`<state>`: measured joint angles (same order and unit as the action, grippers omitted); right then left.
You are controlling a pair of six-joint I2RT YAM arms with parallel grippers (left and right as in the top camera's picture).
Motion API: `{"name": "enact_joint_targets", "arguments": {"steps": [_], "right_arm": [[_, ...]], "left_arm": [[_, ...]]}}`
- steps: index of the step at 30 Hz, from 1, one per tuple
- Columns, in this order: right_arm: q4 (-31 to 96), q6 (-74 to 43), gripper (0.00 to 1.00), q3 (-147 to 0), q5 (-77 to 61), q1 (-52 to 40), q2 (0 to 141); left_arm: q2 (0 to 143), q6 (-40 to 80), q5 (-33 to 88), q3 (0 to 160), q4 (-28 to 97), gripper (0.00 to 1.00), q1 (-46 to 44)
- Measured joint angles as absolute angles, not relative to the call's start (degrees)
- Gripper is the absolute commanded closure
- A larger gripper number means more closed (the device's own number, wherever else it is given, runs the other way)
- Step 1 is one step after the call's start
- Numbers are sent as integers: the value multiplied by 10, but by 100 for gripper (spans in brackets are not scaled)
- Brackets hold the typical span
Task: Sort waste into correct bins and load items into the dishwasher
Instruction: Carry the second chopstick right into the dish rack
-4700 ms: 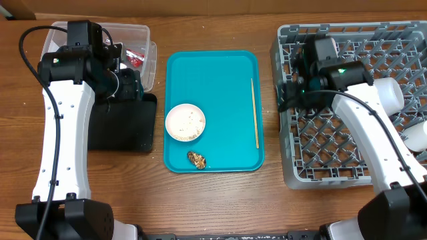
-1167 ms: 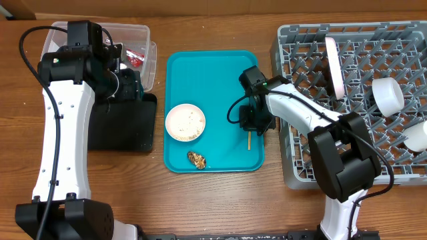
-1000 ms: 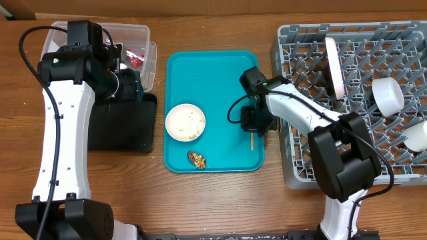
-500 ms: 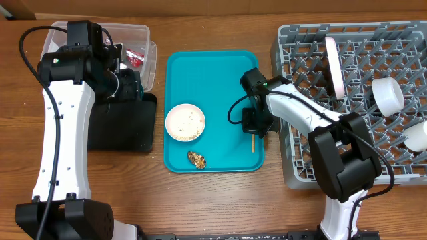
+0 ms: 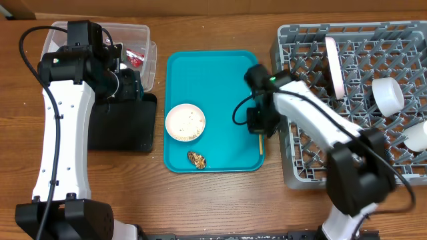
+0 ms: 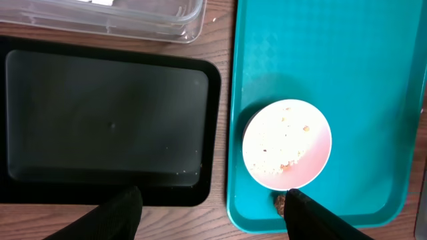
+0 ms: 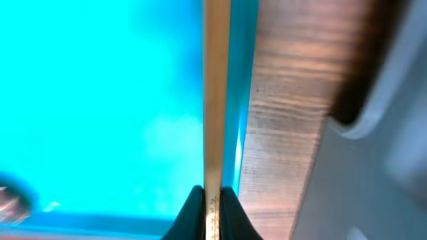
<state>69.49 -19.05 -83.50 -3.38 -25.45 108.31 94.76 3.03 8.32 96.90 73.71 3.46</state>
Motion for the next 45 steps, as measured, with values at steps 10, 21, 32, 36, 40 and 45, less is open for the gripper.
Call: {"name": "enact_joint_targets", "arguments": {"steps": [10, 21, 32, 36, 40, 45], "right_arm": [[798, -73, 96, -917, -19, -152, 972], [747, -32, 91, -818, -11, -95, 975], [740, -30, 51, -793, -11, -95, 980], [760, -30, 39, -800, -11, -95, 980], [759, -35, 19, -828, -11, -90, 959], [745, -55, 9, -862, -13, -41, 880]], "left_arm": [[948, 30, 83, 969, 737, 29, 35], [948, 30, 91, 969, 737, 27, 35], [948, 32, 110, 969, 737, 0, 35], [948, 33, 120, 969, 736, 0, 35], [948, 42, 124, 969, 735, 0, 30], [948, 44, 124, 969, 726, 0, -13]]}}
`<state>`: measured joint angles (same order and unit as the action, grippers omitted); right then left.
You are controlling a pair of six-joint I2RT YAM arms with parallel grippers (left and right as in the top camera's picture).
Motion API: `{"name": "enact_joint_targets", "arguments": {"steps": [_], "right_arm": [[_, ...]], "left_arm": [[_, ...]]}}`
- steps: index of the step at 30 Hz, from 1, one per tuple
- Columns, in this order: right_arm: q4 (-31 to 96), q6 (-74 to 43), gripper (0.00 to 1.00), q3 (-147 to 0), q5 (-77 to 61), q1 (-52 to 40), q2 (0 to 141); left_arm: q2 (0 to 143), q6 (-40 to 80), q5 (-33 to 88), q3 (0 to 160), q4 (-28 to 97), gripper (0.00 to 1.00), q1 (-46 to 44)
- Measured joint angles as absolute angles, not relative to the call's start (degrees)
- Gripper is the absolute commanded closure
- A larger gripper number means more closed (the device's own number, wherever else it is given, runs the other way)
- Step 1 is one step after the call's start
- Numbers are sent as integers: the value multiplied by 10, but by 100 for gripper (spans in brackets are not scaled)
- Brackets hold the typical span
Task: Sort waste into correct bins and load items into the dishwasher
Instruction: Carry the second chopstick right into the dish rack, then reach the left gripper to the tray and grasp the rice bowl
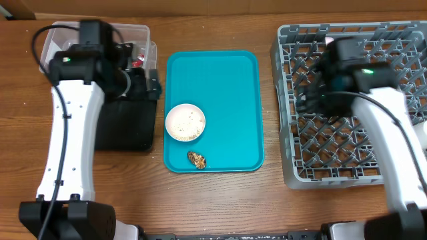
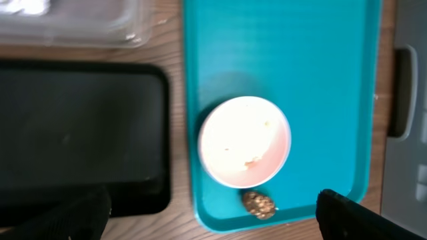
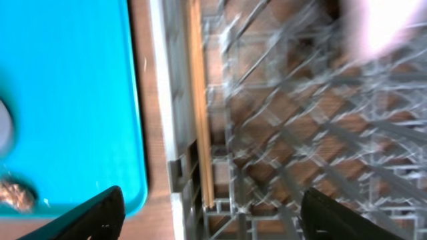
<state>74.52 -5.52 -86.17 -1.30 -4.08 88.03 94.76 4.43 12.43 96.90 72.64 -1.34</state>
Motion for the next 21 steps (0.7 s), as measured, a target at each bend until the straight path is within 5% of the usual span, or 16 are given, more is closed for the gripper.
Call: {"name": "enact_joint_targets", "arguments": {"steps": [8, 21], "right_arm": [[759, -67, 8, -870, -41, 71, 826], [758, -69, 8, -870, -63, 75, 830]], "left_arm": [[953, 49, 92, 969, 700, 0, -147], [1116, 71, 63, 969, 705, 0, -278]]}}
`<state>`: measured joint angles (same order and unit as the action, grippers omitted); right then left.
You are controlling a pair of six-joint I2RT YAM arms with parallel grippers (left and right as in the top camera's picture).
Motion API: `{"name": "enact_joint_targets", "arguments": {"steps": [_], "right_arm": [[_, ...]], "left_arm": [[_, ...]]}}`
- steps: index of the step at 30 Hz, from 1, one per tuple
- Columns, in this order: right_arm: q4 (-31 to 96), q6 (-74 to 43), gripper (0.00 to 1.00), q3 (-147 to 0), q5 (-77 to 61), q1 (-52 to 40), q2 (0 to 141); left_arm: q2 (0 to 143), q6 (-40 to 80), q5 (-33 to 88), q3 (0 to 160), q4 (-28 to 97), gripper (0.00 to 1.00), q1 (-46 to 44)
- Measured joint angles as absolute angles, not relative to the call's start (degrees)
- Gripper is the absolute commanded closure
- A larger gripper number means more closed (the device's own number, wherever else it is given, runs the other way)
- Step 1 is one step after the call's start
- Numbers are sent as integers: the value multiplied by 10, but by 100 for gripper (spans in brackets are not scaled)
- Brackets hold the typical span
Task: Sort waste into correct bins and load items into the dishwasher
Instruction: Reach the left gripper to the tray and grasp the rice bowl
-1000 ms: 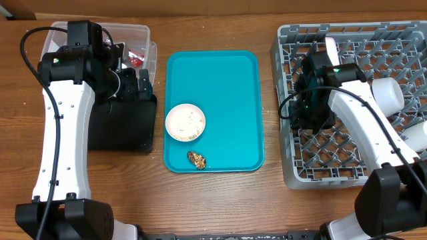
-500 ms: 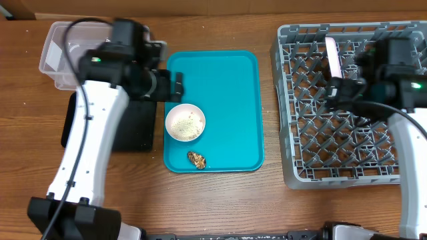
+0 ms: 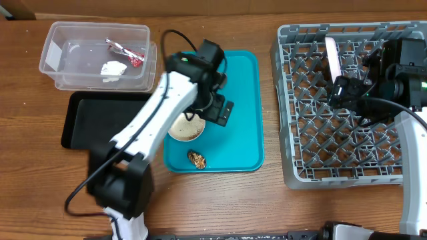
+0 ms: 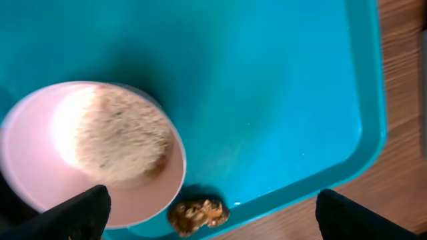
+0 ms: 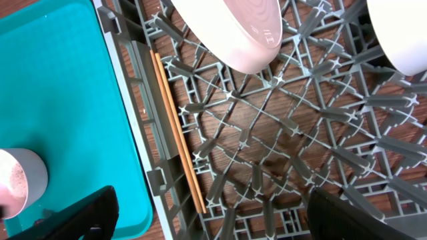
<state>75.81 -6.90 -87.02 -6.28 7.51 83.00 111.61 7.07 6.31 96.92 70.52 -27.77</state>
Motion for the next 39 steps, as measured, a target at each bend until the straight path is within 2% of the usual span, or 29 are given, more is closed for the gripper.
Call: {"name": "enact_joint_targets", "arguments": {"steps": [5, 7, 9, 10, 11, 14, 17, 21, 23, 39], "right_arm": [[758, -69, 8, -870, -66, 75, 830], [758, -69, 8, -870, -66, 75, 830], [758, -69, 8, -870, -67, 75, 830], [758, -69, 8, -870, -67, 75, 830], [758, -69, 8, -870, -67, 75, 830], [758, -69, 8, -870, -67, 75, 830], [758, -69, 8, -870, -67, 75, 830], [758, -69, 8, -870, -66, 75, 830], [758, -69, 8, -870, -66, 75, 830], [759, -71, 9, -870, -66, 75, 830]], "left_arm": [[1174, 81, 61, 969, 704, 0, -285], [1193, 85, 60, 969, 696, 6, -285], [1212, 90, 59, 969, 683, 17, -285], [1220, 90, 58, 969, 676, 19, -285], [1229, 90, 57, 969, 670, 29, -285], [1245, 90, 55, 969, 660, 44, -285], [1248, 92, 49, 969, 649, 67, -285], [1248, 90, 37, 969, 647, 79, -285], [1248, 90, 28, 969, 647, 95, -285], [1237, 100, -13, 976, 665, 96, -284]]}}
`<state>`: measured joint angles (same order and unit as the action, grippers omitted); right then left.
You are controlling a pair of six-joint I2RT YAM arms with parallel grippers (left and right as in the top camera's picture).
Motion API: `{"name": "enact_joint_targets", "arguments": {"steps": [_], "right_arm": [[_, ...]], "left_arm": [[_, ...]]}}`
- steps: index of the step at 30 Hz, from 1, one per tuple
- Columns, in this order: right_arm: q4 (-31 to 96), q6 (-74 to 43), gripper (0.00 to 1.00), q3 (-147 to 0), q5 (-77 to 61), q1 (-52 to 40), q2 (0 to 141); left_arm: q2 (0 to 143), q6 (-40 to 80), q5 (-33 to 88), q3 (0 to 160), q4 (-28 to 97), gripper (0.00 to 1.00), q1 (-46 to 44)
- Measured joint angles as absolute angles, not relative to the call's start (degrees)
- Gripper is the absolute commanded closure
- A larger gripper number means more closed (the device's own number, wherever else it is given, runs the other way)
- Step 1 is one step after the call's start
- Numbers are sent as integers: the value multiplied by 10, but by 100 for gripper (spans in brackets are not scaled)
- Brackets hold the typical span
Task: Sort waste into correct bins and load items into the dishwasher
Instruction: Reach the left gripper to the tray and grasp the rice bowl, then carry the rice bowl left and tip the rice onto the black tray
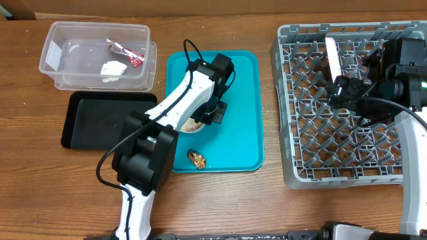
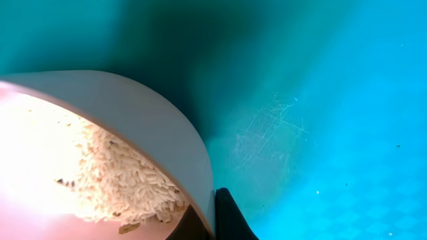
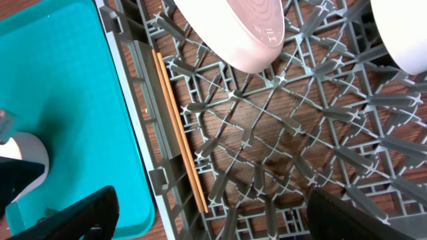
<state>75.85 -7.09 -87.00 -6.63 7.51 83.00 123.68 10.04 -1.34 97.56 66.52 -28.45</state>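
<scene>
A pink bowl (image 2: 100, 153) holding rice leftovers sits on the teal tray (image 1: 240, 87). My left gripper (image 2: 212, 219) is shut on its right rim, one finger inside and one outside. From overhead the left gripper (image 1: 207, 115) covers most of the bowl (image 1: 193, 125). A brown food scrap (image 1: 196, 158) lies near the tray's front edge. My right gripper (image 3: 210, 203) hangs open and empty above the grey dish rack (image 1: 313, 170). A pair of wooden chopsticks (image 3: 177, 127) lies along the rack's left side.
A clear bin (image 1: 100, 47) holding wrappers stands at the back left, with a black tray (image 1: 100, 120) in front of it. In the rack stand a pink plate (image 3: 233, 33) and a white cup (image 3: 407, 33).
My left gripper was open over the bowl; now it is lower and shut on the bowl's right rim. The right gripper stays open over the rack.
First my right gripper was shut on the chopsticks at the tray's right edge, and the left hung open over the black tray. Then the chopsticks lay in the rack and the right gripper was open. The left went over the teal tray, then to the bowl, now pinching its rim.
</scene>
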Motion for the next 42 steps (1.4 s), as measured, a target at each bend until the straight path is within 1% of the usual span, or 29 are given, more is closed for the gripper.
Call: {"name": "enact_joint_targets", "arguments": {"steps": [9, 13, 17, 23, 27, 32, 37, 42], "right_arm": [[759, -71, 9, -870, -67, 75, 830], [759, -71, 9, -870, -67, 75, 830], [758, -71, 9, -870, -67, 75, 830], [759, -71, 9, -870, -67, 75, 830], [759, -71, 9, -870, -67, 75, 830], [758, -71, 9, -870, -67, 75, 830], [758, -71, 9, -870, -67, 75, 830], [758, -71, 9, -870, -67, 75, 830]], "left_arm": [[1158, 121, -27, 976, 707, 96, -254], [1117, 121, -26, 976, 738, 96, -211], [1101, 100, 14, 976, 755, 96, -149], [1101, 25, 128, 976, 759, 96, -32], [1101, -52, 224, 972, 758, 96, 48], [1101, -127, 343, 919, 726, 96, 141], [1101, -193, 461, 846, 684, 96, 216], [1101, -252, 555, 795, 675, 96, 264]]}}
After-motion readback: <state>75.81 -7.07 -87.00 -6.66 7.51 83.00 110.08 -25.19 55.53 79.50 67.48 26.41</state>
